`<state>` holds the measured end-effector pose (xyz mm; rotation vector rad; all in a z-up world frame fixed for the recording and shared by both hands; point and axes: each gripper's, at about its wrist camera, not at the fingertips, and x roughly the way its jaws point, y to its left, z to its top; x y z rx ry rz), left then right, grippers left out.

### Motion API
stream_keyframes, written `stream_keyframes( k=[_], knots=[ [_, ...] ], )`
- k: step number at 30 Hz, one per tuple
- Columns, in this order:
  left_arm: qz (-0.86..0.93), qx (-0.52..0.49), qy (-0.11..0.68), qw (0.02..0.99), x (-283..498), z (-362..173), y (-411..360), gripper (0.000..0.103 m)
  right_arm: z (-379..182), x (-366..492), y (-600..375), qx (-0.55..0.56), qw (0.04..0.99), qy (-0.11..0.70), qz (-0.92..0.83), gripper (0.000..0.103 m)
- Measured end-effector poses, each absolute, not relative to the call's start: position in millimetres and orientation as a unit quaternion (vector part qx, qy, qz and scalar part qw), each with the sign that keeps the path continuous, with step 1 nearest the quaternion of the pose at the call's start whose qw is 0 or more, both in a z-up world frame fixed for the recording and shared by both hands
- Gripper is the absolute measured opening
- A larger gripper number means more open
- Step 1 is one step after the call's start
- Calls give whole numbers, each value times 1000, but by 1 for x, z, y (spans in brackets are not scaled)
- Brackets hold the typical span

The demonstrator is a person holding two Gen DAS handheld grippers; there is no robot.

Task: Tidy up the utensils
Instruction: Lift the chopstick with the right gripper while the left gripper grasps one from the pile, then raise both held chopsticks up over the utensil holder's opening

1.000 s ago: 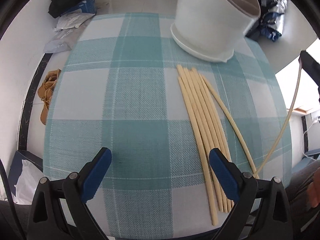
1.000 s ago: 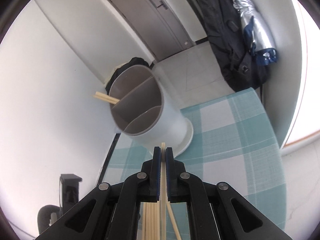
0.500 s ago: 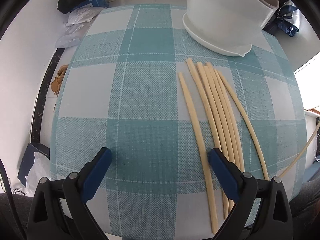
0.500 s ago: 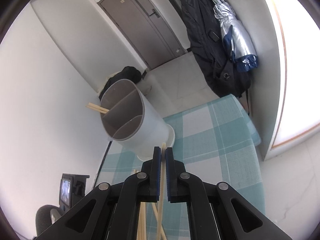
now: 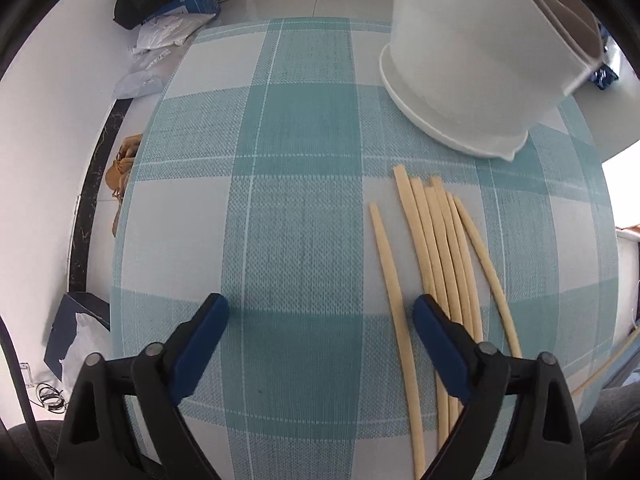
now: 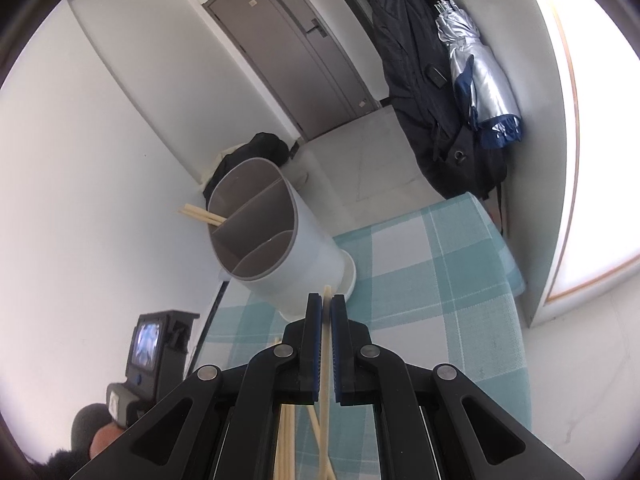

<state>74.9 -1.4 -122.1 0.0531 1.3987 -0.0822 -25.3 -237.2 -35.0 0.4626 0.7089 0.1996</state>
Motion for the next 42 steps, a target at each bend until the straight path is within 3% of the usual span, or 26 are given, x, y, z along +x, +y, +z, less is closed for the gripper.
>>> stream_keyframes(
  k=[3, 5, 6, 8, 18, 32, 42],
  knots=[
    [-39, 18, 648, 761, 80, -118, -8, 69, -36, -24, -239, 223, 907, 345, 96, 4],
    [-42, 20, 651, 758, 84, -115, -15, 44, -36, -24, -241, 225, 907, 345, 93, 4],
    [-46, 21, 655, 754, 86, -114, -18, 37, -37, -24, -242, 227, 907, 344, 90, 4],
    [-52, 21, 669, 741, 91, -114, -23, 4, -38, -25, -245, 234, 905, 346, 86, 4],
    [-75, -33, 627, 775, 81, -94, -9, 2, -32, -33, -234, 211, 913, 337, 89, 4],
    [-171, -52, 395, 901, -9, 13, 10, 2, -7, -55, -191, 132, 943, 287, 104, 4],
    [-158, -63, 373, 912, -16, 16, 25, 2, 4, -73, -169, 89, 952, 274, 100, 4]
  ],
)
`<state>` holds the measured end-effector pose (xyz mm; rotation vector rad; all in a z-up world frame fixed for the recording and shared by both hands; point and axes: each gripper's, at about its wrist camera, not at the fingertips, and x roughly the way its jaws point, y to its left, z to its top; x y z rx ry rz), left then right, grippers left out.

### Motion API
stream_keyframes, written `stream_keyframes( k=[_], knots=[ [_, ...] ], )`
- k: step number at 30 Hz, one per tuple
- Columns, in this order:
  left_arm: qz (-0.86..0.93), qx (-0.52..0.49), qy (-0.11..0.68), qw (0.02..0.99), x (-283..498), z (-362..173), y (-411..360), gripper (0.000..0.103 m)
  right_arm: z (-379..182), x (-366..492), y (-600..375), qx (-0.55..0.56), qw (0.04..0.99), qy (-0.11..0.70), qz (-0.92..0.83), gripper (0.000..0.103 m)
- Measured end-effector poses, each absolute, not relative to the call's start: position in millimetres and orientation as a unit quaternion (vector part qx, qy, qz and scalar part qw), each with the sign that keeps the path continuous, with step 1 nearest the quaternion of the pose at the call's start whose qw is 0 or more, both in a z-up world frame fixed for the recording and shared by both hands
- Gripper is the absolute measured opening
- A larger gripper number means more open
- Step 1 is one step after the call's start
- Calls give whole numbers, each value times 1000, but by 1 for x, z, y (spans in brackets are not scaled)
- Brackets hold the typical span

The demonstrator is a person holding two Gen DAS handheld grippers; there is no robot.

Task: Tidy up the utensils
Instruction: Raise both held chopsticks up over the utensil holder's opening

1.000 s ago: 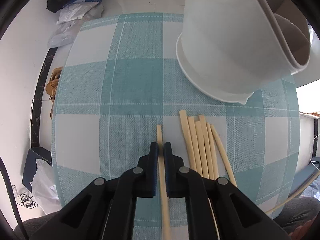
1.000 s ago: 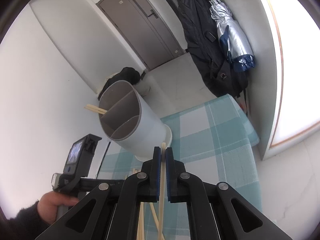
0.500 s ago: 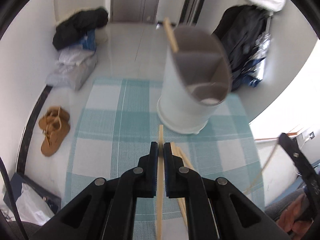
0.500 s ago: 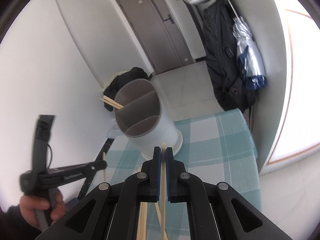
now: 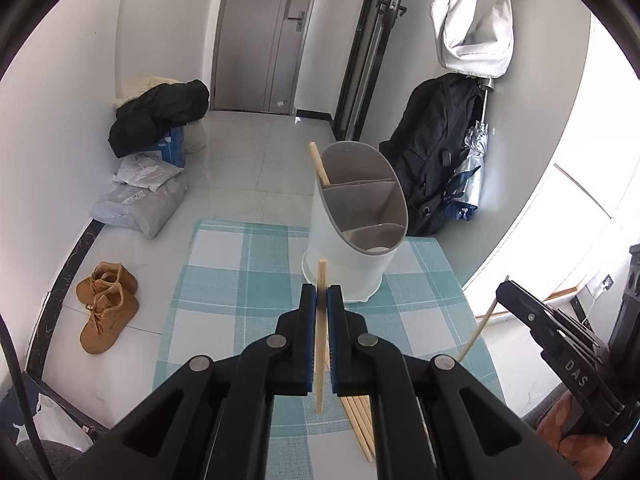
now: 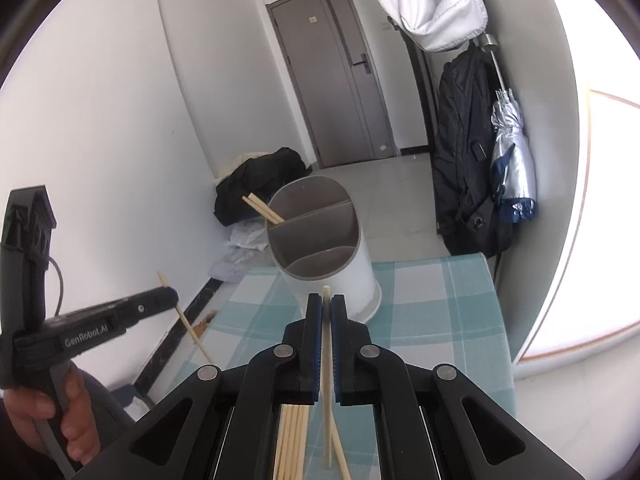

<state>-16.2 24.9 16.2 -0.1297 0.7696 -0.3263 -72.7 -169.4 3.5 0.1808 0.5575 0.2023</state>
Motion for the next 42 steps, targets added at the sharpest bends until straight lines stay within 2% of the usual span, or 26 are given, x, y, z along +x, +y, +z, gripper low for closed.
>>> stream_keyframes(
  k=[15, 27, 42],
  knots=[
    [-183, -49, 364, 912, -25, 31, 27, 2, 9, -89, -161, 77, 959, 251, 105, 4],
    [-216, -69, 359, 906, -15, 68, 21, 2, 22, -84, -162, 96, 961, 238, 107, 3],
    [-223, -94, 343, 908, 34, 126, 7, 2, 92, -36, -175, 96, 969, 200, 107, 3]
  ],
)
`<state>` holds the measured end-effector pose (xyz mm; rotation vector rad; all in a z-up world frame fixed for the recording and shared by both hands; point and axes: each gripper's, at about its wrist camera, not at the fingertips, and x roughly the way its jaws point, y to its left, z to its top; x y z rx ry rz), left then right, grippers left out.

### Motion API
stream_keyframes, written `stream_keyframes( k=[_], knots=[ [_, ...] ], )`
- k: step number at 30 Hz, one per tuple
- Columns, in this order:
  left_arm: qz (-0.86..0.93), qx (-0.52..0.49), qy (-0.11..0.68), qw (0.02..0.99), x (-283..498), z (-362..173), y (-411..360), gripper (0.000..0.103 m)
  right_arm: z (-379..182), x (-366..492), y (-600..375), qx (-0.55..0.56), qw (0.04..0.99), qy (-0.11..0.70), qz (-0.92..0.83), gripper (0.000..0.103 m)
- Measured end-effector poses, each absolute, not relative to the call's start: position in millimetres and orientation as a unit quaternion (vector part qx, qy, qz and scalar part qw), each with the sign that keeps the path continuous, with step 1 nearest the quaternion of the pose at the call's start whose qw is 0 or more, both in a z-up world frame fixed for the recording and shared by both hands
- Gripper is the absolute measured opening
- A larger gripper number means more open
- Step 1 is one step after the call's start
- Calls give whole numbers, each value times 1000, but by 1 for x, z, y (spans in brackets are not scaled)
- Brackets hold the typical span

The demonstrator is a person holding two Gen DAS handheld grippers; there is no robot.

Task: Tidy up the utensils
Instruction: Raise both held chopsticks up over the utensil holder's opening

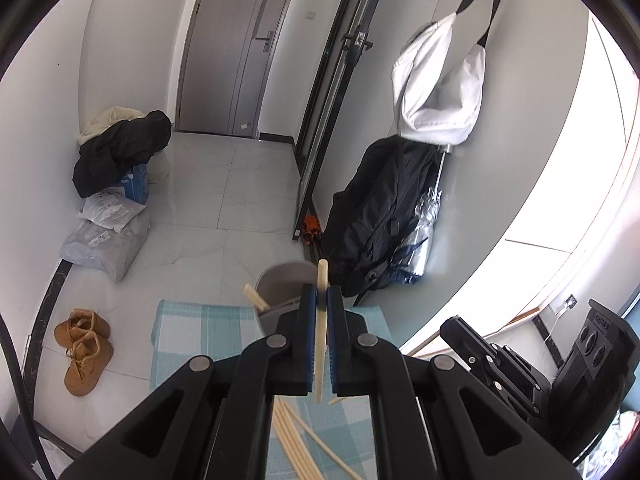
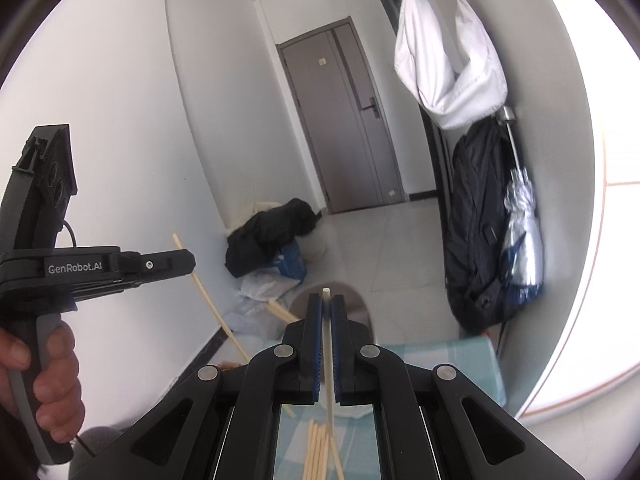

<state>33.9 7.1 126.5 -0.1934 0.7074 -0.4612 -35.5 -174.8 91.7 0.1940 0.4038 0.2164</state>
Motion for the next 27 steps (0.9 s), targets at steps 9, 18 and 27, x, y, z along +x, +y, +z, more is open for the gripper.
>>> stream_keyframes(
  k=[9, 18, 27],
  knots=[
    [-207, -111, 323, 917, 75, 158, 15, 2, 144, 19, -167, 65, 975, 170, 130, 4],
    [-185, -132, 317, 921, 116, 147, 24, 2, 155, 74, -149, 34, 973, 170, 153, 3],
    [-190, -132, 328, 916, 147, 123, 27, 2, 132, 117, -138, -1, 965, 208, 160, 3]
  ],
)
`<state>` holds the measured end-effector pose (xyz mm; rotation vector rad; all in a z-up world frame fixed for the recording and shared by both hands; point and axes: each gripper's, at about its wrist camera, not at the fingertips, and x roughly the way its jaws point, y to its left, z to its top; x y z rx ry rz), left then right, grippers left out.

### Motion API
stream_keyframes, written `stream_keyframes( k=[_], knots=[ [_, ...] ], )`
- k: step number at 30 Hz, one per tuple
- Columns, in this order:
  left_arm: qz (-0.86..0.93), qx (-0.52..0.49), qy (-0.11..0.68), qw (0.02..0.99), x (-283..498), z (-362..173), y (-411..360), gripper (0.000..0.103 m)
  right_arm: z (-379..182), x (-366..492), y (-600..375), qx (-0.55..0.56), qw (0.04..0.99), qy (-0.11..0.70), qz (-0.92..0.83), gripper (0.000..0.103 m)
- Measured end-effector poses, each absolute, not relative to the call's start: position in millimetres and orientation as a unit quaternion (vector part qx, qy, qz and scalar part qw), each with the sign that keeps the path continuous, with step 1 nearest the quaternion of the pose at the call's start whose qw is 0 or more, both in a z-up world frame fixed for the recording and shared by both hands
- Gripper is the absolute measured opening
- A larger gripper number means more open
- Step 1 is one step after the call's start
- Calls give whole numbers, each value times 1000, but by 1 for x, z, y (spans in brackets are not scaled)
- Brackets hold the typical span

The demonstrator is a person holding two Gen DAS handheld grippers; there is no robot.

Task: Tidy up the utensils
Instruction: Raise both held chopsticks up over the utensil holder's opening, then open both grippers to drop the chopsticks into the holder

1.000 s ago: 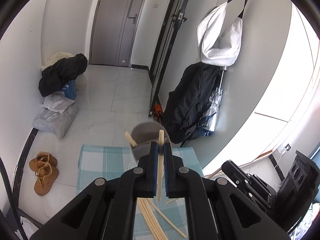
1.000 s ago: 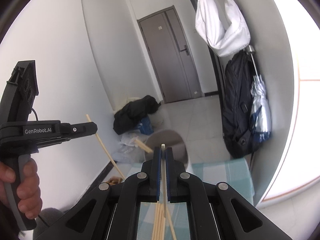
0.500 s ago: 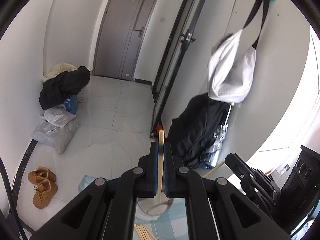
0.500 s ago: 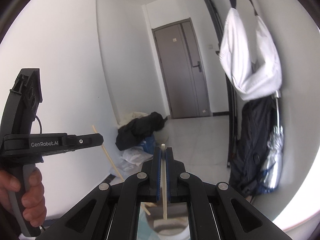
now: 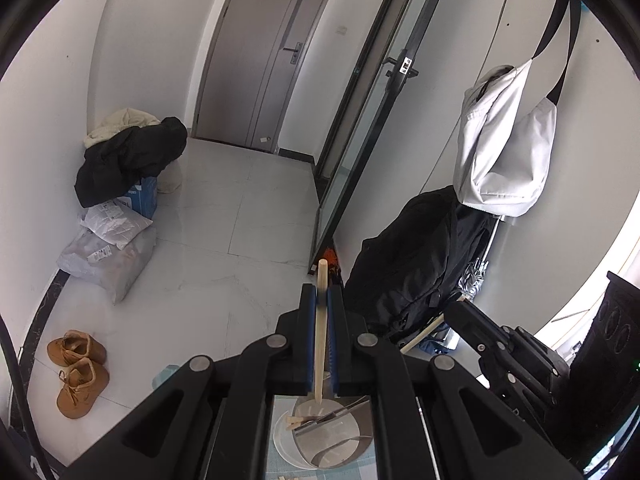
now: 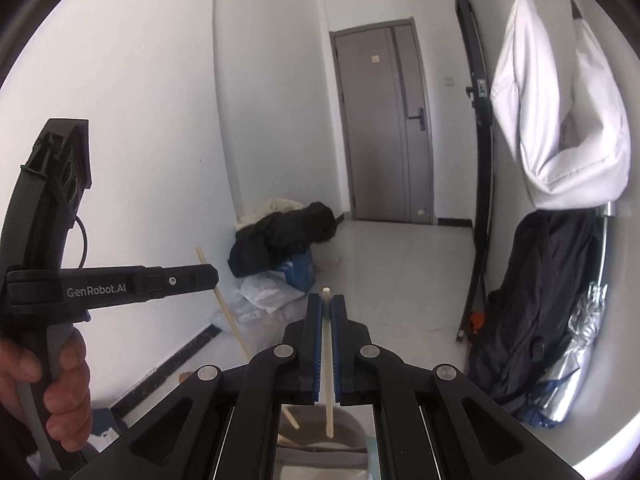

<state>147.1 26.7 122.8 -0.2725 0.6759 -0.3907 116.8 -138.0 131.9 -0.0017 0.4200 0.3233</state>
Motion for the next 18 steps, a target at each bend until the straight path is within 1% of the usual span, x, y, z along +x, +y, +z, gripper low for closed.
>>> stream_keyframes(
  k=[4, 11, 16, 18],
  knots=[
    [-201, -137, 331, 912, 154, 115, 25, 2, 120, 126, -136, -10, 957, 230, 178, 4],
    [-203, -125, 362, 901, 159, 92, 19, 2, 95, 133, -132, -23, 944, 265, 195, 4],
    [-187, -103, 381, 900, 156, 82, 19, 3, 78, 138, -134, -2, 935, 291, 203, 8],
    [-181, -106, 387, 898, 154, 82, 23, 4, 75, 137, -137, 10, 933, 297, 202, 13]
  ],
)
